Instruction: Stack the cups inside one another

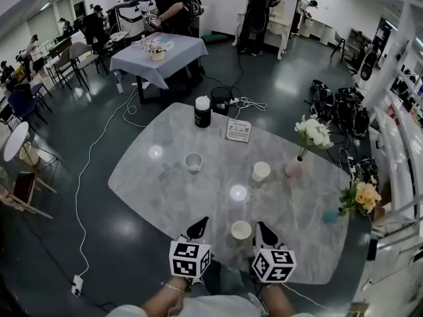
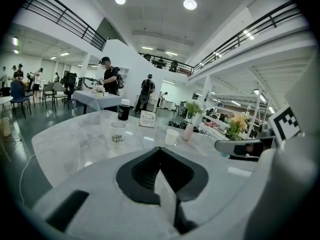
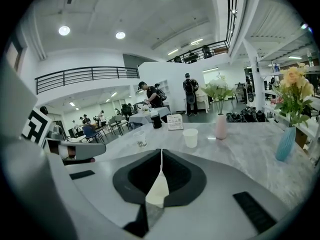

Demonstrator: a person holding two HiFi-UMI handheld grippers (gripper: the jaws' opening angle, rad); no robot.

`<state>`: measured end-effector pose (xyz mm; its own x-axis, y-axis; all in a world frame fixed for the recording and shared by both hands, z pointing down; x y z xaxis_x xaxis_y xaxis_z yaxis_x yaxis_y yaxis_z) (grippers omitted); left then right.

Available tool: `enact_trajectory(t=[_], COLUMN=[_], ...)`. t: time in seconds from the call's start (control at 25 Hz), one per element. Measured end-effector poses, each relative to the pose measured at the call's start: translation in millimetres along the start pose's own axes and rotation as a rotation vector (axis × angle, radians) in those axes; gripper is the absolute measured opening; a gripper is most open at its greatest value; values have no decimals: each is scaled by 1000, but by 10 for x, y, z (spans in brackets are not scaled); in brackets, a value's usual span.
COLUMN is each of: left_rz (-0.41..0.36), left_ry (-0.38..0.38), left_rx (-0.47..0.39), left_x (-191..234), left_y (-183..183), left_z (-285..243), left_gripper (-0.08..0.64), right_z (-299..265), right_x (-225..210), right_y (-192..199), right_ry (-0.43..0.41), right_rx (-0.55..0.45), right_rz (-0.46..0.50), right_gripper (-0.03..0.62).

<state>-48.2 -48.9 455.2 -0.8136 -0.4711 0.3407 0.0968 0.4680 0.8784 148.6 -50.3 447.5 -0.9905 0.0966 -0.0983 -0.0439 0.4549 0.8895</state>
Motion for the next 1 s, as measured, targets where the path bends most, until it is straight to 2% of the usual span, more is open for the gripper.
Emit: enact_trajectory(t=[0.52,0.64,1.0], left_rz=[15,23,55], left_ry=[15,18,26], left_rx=[91,110,142], left_x=[-48,-33,-56], left_y=[415,512,786], left_z=[-111,-127,-181], left_gripper=[2,0,1], right_z=[33,42,18], right_x=[-60,-30,-44], right_y=[445,551,829], right_ry=[-31,-40,-50], right_rx=[71,92,146], right_rz=[-44,-48,-39], right_gripper=[15,57,106])
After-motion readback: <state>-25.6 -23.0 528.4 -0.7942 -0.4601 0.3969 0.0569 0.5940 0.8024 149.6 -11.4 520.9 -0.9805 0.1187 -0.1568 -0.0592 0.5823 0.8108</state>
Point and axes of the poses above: the fingertips, and each gripper's own axes: z backward along the fingers, x to its left, y out of its underside, the point moved 5 cm from there along z, backward along the fingers, and after that the axes turned 13 degrees about y, right-handed, at the moved point
